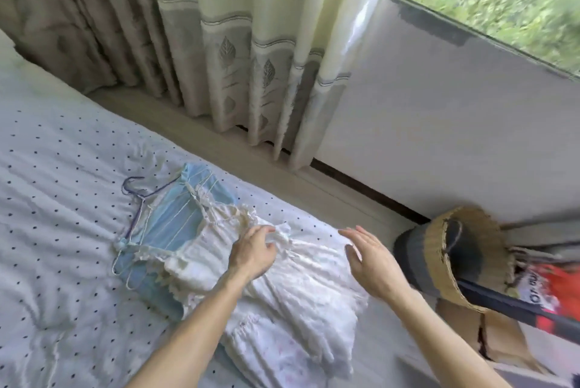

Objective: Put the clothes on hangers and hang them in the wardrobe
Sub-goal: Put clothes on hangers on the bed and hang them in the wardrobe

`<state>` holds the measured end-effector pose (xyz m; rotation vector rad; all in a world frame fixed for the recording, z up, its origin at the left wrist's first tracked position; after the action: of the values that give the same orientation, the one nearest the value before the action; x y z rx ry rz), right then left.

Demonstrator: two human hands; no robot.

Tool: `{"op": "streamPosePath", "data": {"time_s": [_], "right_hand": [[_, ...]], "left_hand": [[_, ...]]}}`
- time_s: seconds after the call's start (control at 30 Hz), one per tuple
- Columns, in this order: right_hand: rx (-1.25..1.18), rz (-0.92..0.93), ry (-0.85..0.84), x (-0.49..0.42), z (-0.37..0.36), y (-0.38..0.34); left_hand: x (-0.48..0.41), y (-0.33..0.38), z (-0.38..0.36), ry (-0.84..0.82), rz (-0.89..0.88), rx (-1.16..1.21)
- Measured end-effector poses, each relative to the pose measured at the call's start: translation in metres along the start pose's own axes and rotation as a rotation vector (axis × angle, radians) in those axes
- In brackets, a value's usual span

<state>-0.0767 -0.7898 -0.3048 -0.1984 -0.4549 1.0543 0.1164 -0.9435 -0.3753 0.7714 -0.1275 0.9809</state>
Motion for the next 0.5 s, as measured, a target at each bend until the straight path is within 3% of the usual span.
{"op": "streamPosePath", "data": {"time_s": [0.2, 0.5], "right_hand": [[-0.160, -0.226, 0.423, 0.143, 0.122, 0.116], [-0.216, -0.653, 0.830, 0.441, 0.168, 0.258]], "left_hand": [[0.044, 0.215, -0.030, -0.021, -0.428, -0.217], [0.210, 0.508, -0.171, -0.100, -1.142, -0.461]]}}
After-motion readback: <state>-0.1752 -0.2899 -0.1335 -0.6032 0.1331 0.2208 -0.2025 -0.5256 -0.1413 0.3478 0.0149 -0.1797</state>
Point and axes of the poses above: each hand's wrist, its own x-axis away from the middle knuckle, its own z-axis out of the back of the hand, y = z × x, the point moved 5 cm from there along -x, towards the middle knuckle, and after that the axes turned 4 degrees about -x, right-handed, at the moved point
